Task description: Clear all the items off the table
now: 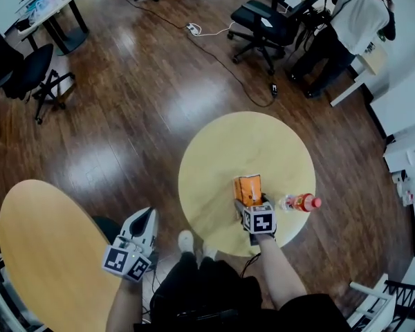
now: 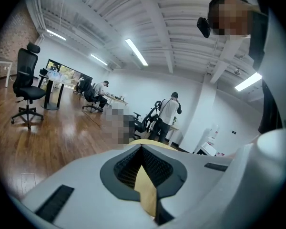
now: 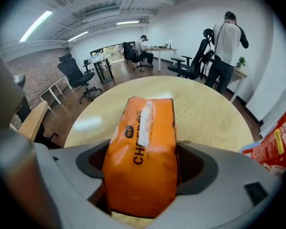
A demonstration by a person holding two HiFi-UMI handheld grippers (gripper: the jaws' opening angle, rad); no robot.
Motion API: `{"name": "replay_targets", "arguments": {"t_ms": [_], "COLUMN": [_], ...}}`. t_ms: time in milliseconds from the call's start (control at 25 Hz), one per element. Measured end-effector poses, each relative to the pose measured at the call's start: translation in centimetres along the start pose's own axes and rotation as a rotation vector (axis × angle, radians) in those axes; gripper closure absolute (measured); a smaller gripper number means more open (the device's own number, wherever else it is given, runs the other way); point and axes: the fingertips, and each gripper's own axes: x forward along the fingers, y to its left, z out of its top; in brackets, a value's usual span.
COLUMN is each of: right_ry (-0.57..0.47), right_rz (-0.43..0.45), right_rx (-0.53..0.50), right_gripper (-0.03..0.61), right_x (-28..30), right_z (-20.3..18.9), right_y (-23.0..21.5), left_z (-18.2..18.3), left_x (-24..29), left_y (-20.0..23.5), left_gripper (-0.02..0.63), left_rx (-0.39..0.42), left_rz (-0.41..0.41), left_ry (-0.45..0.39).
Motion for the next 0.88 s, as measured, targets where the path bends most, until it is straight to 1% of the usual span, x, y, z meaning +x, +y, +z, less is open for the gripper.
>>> {"name": "replay_targets", "arguments": {"t_ms": [80, 280, 400, 520, 600, 720, 800, 880], "right_ry": [-0.019, -0.138, -0.237, -0.348, -0.415, -0.507, -0.549, -0.574], "right_rz": [-0.002, -0.013, -0.008, 0.004, 0.023, 0.06, 0.098, 0.152], "right_rx": [-0.009, 0.003, 0.002, -0.022, -0.039, -0.078, -0.107, -0.148], "right_gripper": [0.175, 0.178, 0.177, 0.178, 0.178, 0.178, 0.178, 0.178], "right_x": [-0.9, -3.8, -7.3, -11.0, -13.5, -17.1, -18.5, -19.4], "right_z": [0.9, 4.8, 6.6, 7.9, 8.5, 9.7, 10.4, 10.9], "right_y": [0.5, 0.6, 1.4, 2.3, 2.8, 3.5, 4.3, 5.9], "left_z": [1.7, 4.3, 5.6, 6.9, 7.3, 7.6, 7.6, 7.2], "left_x": [-1.0, -1.5, -2.4, -3.8, -4.8, -6.1, -7.3, -9.3], "left_y": [0.6, 0.8, 0.1, -0.7, -1.2, -2.2, -2.8, -3.1], "left_gripper": [0.623, 0.623, 0.622, 0.623, 0.623, 0.623, 0.622, 0.623], "left_rx": [0.009, 0.034, 0.06, 0.081, 0.083, 0.1, 0.105, 0.102], "left_rz": [0.014, 0.028, 0.013, 0.004, 0.013, 0.041, 0.067, 0.112], "left_ry": [-0.032, -0.098, -0.135, -0.198, -0.236, -0.271, -0.301, -0.328]}}
